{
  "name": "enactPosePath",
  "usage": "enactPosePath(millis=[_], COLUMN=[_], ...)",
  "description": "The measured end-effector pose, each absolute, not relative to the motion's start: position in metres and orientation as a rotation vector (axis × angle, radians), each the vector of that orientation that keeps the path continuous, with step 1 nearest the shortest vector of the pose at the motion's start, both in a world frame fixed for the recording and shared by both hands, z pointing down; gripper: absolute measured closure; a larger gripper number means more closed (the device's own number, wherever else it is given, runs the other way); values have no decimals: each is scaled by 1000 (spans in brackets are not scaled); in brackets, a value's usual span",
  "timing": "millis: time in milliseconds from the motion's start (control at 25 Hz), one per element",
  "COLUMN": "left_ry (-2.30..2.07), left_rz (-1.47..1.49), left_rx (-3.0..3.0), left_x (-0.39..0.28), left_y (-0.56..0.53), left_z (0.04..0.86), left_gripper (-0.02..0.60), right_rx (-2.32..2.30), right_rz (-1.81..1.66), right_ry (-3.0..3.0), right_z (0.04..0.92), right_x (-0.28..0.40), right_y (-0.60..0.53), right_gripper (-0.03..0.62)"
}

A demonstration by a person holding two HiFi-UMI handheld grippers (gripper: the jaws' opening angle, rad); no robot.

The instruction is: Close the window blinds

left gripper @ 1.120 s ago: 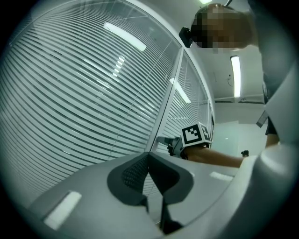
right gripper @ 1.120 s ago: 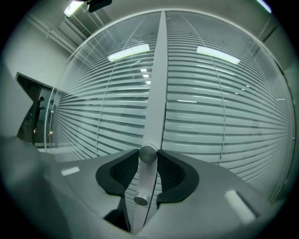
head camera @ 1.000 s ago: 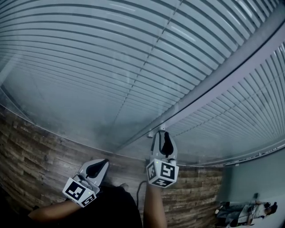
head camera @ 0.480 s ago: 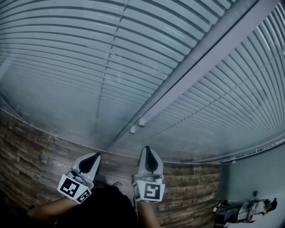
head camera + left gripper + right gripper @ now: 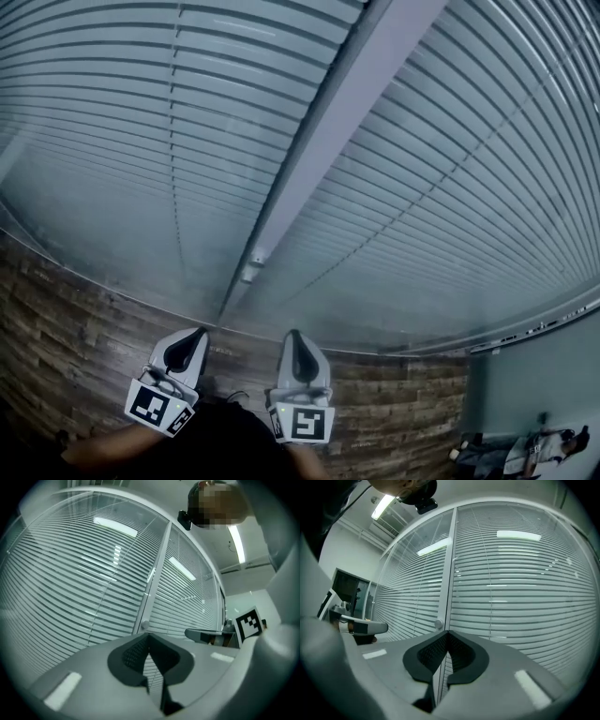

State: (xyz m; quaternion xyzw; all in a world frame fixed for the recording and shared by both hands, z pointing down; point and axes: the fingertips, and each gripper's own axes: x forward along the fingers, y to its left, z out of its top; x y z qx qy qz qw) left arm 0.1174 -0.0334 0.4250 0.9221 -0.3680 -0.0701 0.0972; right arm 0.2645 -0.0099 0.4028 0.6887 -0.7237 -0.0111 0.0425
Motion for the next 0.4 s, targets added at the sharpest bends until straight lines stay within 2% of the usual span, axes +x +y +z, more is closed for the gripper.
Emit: enactPosePath(millis=[400], left_ry=[-1065], left_rz=[-182], left_rx=[2779], left_x=[156], left_y=[-15], left_z=[424], left_gripper=[583], right_rx=[2050], right_rz=[-179], right_ry=[-2343], right_z=[376], right_x=[255], right_y=[-13], right_gripper=[594])
